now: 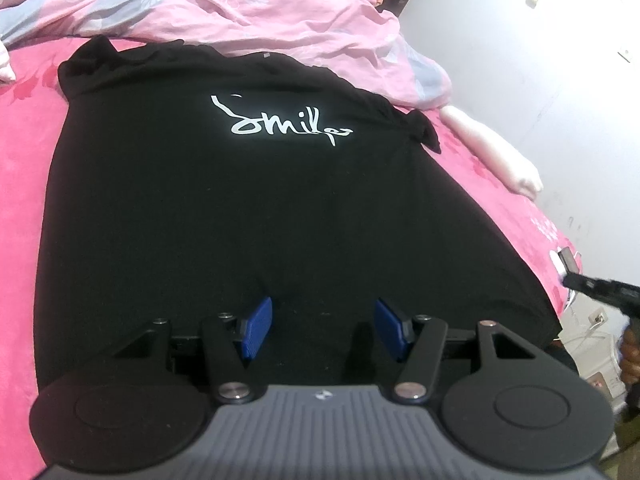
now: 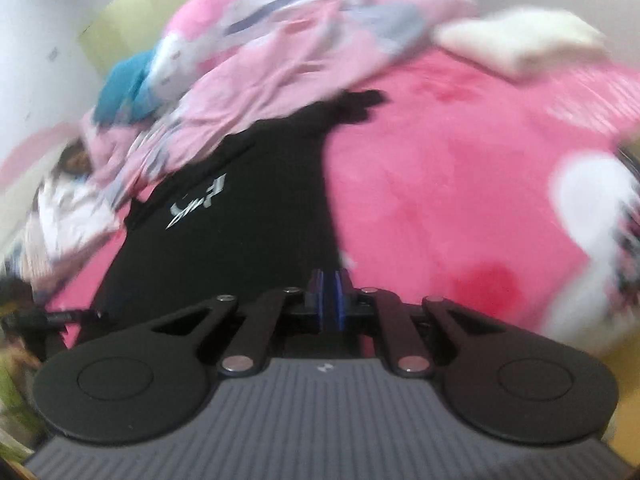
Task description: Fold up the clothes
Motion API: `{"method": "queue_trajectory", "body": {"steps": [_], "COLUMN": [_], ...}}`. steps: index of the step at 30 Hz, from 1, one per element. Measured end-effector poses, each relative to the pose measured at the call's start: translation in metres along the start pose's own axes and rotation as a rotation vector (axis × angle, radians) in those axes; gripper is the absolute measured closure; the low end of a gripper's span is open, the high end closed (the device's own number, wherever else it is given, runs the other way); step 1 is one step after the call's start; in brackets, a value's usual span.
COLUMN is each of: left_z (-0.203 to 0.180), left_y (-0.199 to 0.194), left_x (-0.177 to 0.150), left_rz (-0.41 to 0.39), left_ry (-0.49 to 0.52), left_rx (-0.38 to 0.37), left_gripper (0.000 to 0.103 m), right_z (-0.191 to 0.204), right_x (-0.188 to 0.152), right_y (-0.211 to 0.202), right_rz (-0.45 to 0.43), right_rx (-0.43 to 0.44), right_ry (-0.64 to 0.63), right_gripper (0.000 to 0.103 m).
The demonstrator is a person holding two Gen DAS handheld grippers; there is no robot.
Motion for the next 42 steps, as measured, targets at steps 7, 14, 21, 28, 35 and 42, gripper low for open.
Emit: {"method": "queue_trajectory", "body": {"steps": [7,14,21,28,35,42], "left_z": [-0.001,0.0,0.0,0.001,0.001,0.005], "left_y": [0.001,0.0,0.0,-0.002,-0.002,-0.004], "left_x": [-0.001,-0.001,-0.002,-0.003,-0.002,-0.002], "left_rz": [0.005,0.003,-0.004,-0.02,-0.025,-0.037], "left_ry": [0.033,0.031,0.048,0.039,0.033,0.008], "left_rx": [0.0,-0.014,-0.02,-0.044,-0.053,-0.09], "left_gripper": [0.045,0.045,0.045,0.045,0.045,0.045], "right_z": [-0.008,-0.003,-0.011,0.024,0.112,-0.017], "right_x": [0.004,0.031,0.04,0.076,0.063,0.109], "right_y": [0.051,0.05,0.101,0.1,0.18,0.18], "right_rz": [0.033,-0.004,0.076,0.043,0.219,0.116], "right_rx": [-0.057,-0.031,-0.045,-0.021,0.163,-0.142], "right_ry": [-0.08,-0.039,-0.011,0.03,-0.038,0.228], "right_gripper": [0.103,0.102,0.103,0.1,0.103,0.099]}}
Point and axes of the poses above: each gripper's, at about its wrist camera, not at the fingertips, and y roughly the way its jaws point, z to its left, x to its top, the point moved 9 cm from there along y, roughly the way its jaws point, and after that the axes turned 15 degrees about -x, right-handed, at the moved point
